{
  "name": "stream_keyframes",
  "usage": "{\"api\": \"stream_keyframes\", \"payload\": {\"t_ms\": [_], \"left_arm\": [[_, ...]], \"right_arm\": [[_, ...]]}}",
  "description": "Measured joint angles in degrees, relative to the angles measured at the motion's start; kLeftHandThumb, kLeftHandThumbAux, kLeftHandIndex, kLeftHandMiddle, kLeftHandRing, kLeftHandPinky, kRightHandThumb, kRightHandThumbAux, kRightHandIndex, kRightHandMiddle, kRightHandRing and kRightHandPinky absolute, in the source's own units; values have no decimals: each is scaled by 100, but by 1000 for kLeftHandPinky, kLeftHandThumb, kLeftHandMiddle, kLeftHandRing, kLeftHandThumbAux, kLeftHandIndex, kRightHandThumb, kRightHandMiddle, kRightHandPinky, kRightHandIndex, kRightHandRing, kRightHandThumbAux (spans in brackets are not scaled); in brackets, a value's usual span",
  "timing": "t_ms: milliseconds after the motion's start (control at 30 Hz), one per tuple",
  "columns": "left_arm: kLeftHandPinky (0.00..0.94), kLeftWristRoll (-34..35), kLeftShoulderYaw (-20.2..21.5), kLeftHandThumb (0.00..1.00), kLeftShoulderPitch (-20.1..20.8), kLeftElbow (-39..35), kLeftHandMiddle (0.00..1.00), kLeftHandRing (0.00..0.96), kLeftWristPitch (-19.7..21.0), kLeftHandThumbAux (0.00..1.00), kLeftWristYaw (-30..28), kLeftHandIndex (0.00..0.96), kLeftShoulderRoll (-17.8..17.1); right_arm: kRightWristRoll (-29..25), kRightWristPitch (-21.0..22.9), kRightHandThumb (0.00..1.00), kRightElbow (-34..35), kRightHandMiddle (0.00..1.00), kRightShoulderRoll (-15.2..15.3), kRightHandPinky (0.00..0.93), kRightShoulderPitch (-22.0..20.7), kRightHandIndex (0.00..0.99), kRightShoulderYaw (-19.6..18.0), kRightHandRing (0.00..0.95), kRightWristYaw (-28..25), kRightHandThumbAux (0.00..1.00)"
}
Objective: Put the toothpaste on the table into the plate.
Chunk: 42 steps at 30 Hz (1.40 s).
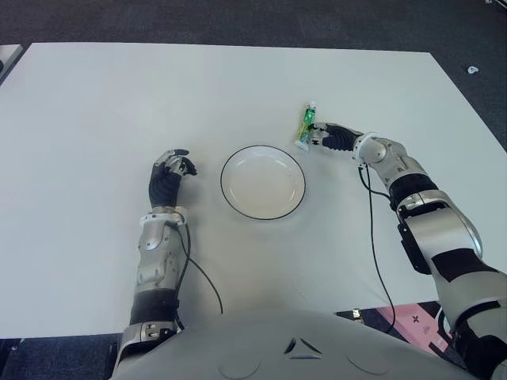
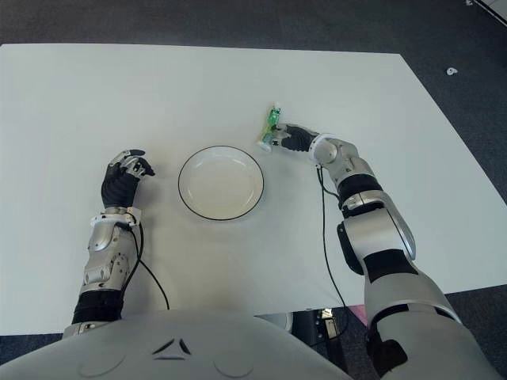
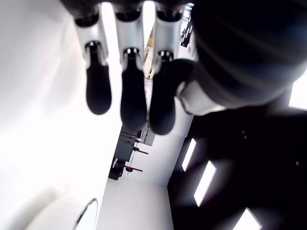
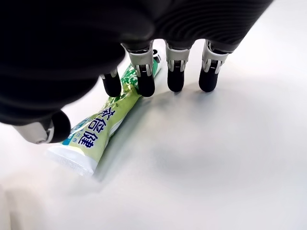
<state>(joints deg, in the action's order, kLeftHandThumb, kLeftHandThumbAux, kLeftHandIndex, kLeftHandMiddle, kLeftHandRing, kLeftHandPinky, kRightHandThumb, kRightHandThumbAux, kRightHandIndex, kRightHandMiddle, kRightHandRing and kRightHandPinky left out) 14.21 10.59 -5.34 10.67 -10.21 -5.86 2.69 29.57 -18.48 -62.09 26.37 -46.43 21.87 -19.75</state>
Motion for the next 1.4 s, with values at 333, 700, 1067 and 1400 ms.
{"api": "stream_keyframes", "payload": {"t_ms": [333, 700, 1067, 1400], "left_arm": [[552, -11, 9, 717, 49, 50, 623, 603, 33, 717, 71, 436, 20], [568, -3, 3, 717, 70, 59, 619, 604, 45, 717, 97, 436, 26], [551, 34, 15, 717, 71, 59, 623, 605, 33, 716, 97, 436, 53], [555, 34, 15, 718, 73, 58, 621, 602, -11, 716, 97, 436, 53]], "right_arm": [[-55, 1712, 630, 609, 0, -543, 0, 114, 0, -198, 0, 599, 371], [-56, 2458, 693, 172, 0, -1275, 0, 4, 0, -447, 0, 1998, 384], [-44, 2407, 723, -293, 0, -1423, 0, -207, 0, -418, 0, 2401, 398], [347, 2029, 694, -386, 0, -1421, 0, -157, 0, 94, 0, 3179, 378]]}}
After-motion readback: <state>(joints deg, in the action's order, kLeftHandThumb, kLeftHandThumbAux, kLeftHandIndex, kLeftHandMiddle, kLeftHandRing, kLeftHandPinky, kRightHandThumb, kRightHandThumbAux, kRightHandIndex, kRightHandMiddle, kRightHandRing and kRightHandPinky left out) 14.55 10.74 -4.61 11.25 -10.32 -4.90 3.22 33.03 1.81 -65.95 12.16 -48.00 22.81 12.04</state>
